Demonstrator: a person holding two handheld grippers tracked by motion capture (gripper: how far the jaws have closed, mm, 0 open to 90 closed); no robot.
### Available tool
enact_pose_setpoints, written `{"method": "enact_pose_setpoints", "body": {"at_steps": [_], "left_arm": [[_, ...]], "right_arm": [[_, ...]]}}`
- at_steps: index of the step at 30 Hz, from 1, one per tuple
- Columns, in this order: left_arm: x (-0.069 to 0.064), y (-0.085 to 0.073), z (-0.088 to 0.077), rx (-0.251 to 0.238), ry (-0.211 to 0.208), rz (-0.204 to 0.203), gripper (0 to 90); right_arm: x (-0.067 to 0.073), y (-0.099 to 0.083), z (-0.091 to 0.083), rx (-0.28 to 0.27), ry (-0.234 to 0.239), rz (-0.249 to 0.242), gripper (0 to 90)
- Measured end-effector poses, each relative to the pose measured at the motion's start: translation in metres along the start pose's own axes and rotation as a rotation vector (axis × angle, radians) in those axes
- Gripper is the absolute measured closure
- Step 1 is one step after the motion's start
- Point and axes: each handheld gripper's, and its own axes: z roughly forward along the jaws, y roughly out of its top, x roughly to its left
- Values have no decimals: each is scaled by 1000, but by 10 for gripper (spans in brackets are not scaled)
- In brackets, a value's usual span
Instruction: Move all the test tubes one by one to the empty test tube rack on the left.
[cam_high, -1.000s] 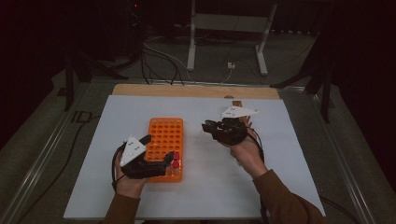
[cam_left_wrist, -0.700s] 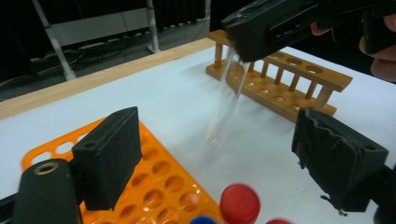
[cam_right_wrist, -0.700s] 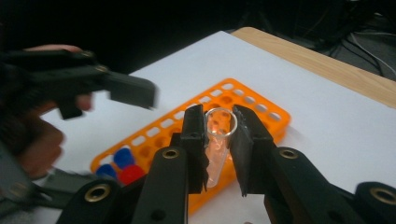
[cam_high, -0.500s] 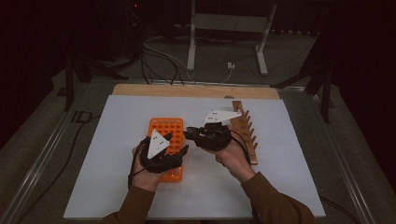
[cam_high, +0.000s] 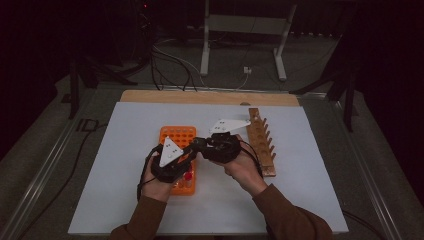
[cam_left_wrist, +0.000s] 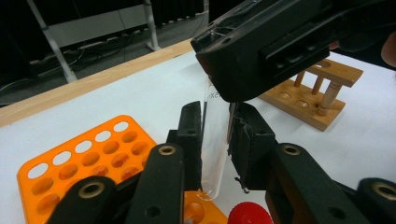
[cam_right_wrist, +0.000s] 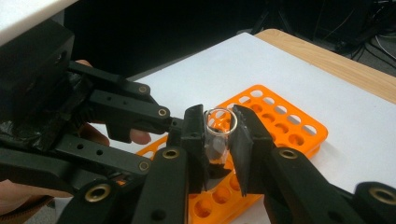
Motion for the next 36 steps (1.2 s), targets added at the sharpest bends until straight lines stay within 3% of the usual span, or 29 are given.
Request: {"method": "enact_pose_setpoints", "body": {"at_steps": [3, 7, 10, 16, 23, 25, 29, 36], "left_arm": [[0, 1, 1, -11, 11, -5, 771], [9, -2, -1, -24, 38, -44, 771], [16, -4, -5, -31, 50, -75, 771], [24, -11, -14, -42, 65, -102, 771], [33, -24, -21, -46, 49, -155, 771], [34, -27, -23, -47, 47, -160, 771], [32, -35, -26, -45, 40, -173, 770], [30, -48, -28, -26, 17, -198, 770]], "right_arm": [[0, 0, -1, -10, -5, -6, 728], [-8, 1, -10, -67, -5, 29, 497], [-18, -1, -17, -84, -53, 68, 383], [-35, -13, -28, -79, -173, 87, 188], [-58, -35, -43, -97, -218, 141, 24], [-63, -41, -48, -100, -237, 153, 7], [-67, -50, -58, -92, -318, 148, 0], [-73, -68, -72, -97, -326, 163, 0]]}}
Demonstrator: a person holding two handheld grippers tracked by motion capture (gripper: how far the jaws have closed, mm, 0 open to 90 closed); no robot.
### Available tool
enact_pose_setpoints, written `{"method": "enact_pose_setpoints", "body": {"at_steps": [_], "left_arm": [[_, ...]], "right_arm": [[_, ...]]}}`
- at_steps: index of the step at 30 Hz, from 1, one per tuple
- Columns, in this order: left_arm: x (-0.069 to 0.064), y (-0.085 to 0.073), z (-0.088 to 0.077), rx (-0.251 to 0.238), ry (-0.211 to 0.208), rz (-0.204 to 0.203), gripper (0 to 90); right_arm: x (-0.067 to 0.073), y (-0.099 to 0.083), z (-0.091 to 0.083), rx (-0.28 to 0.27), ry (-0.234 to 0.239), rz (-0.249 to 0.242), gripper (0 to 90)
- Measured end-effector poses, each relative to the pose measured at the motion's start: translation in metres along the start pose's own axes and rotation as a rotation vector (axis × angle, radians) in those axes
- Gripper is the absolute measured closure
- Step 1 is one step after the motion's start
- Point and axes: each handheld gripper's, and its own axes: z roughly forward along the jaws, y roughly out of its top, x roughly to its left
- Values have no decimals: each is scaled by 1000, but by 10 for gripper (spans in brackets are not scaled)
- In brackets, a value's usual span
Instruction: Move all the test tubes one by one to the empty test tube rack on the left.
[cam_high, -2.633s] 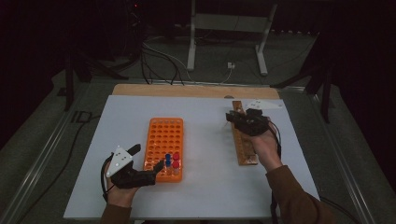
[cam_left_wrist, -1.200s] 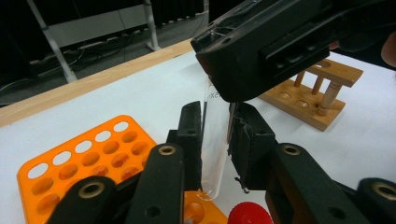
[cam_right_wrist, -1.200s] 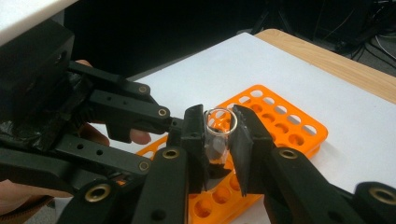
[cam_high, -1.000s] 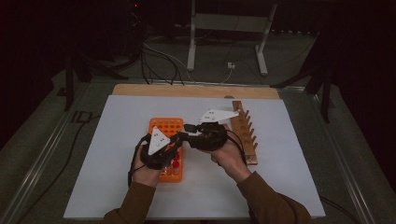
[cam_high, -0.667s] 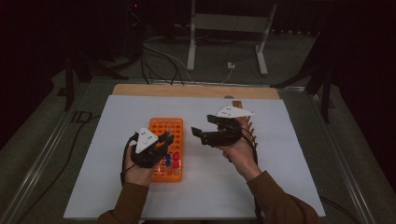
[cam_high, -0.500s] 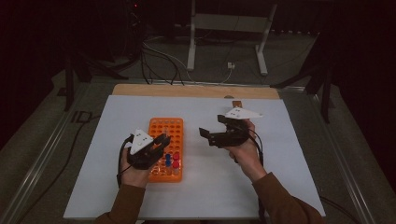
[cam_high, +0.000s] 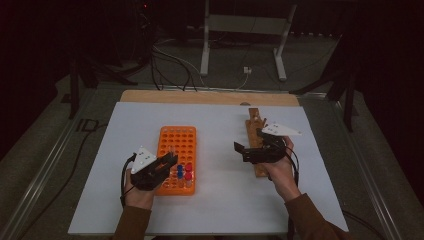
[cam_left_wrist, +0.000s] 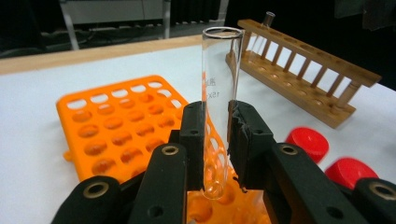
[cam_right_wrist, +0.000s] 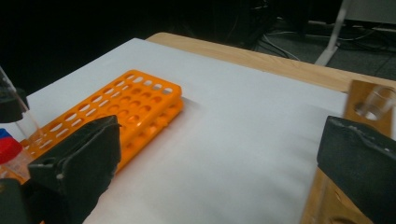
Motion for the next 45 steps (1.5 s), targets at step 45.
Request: {"method": "enact_pose_setpoints", "body": {"at_steps": [45], "left_arm": [[-6, -34, 1, 227, -15, 111, 760]], "right_arm": [[-8, -21, -5, 2, -9, 24, 0]]}}
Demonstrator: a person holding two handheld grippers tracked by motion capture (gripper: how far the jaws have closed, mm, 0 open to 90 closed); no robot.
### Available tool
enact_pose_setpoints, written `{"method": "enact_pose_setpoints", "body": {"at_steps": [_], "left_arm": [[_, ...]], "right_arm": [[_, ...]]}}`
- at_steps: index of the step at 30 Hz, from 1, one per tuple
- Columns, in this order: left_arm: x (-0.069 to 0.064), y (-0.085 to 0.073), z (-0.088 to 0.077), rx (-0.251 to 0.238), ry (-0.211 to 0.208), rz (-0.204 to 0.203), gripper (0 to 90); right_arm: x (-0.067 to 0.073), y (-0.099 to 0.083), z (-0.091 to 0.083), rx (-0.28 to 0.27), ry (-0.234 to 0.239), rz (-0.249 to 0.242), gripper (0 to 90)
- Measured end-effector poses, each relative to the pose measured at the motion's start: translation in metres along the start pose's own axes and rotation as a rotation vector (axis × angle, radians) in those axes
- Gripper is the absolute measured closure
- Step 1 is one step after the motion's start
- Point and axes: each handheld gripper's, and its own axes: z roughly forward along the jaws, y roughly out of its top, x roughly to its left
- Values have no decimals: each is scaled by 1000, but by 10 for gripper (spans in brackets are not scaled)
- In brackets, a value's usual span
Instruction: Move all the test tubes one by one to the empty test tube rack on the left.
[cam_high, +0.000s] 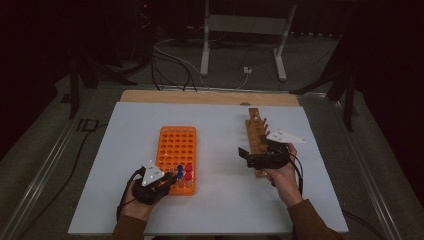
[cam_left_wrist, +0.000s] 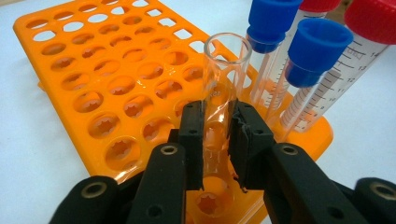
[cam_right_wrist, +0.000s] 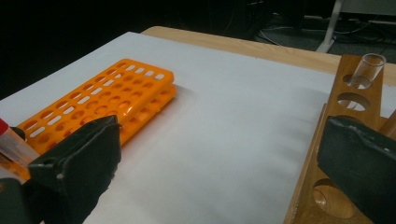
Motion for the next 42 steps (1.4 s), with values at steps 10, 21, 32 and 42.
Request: {"method": "enact_pose_setpoints", "body": {"at_steps": [10, 21, 32, 42], "left_arm": [[12, 1, -12, -64, -9, -20, 546], [26, 3, -33, -205, -24, -106, 271], [29, 7, -36, -264, 1, -157, 142], [28, 8, -34, -265, 7, -172, 8]], "right_arm": [[-5, 4, 1, 12, -18, -21, 0], [-8, 8, 3, 10, -29, -27, 0], [-12, 14, 2, 0, -37, -24, 0], [-16, 22, 3, -8, -52, -34, 0]]}}
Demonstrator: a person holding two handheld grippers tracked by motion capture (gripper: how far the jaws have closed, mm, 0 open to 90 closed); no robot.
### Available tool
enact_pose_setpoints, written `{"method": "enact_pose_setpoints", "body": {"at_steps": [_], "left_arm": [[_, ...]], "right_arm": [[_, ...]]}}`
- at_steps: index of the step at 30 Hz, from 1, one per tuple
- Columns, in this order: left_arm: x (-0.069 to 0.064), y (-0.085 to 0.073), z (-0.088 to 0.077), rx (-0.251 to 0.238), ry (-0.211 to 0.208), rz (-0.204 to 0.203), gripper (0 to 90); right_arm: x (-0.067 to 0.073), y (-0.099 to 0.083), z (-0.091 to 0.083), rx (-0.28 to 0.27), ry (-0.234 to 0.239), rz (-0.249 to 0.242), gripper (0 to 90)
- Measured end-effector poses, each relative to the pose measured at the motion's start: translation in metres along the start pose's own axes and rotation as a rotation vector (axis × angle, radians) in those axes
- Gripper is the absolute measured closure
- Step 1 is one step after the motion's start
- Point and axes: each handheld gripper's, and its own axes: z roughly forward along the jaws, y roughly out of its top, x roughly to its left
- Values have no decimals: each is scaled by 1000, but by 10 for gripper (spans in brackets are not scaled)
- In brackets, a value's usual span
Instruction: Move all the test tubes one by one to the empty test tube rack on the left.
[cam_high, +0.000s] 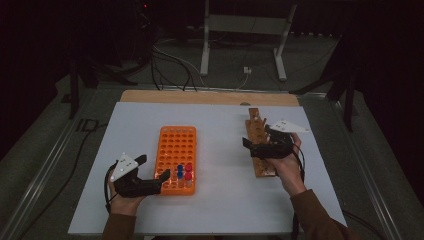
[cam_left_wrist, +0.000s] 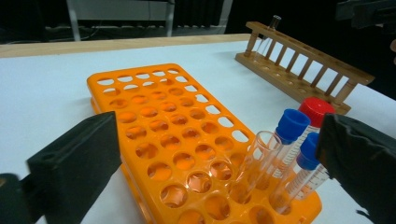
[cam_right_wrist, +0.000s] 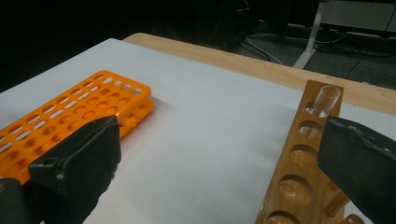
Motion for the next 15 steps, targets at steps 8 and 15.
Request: {"method": "enact_pose_setpoints", "body": {"at_steps": [8, 15], "left_arm": [[-1, 0, 0, -5, -5, 5, 7], [0, -1, -1, -17, -2, -2, 7]], "right_arm": [[-7, 7, 6, 8, -18, -1, 0], [-13, 12, 13, 15, -30, 6, 0]]}}
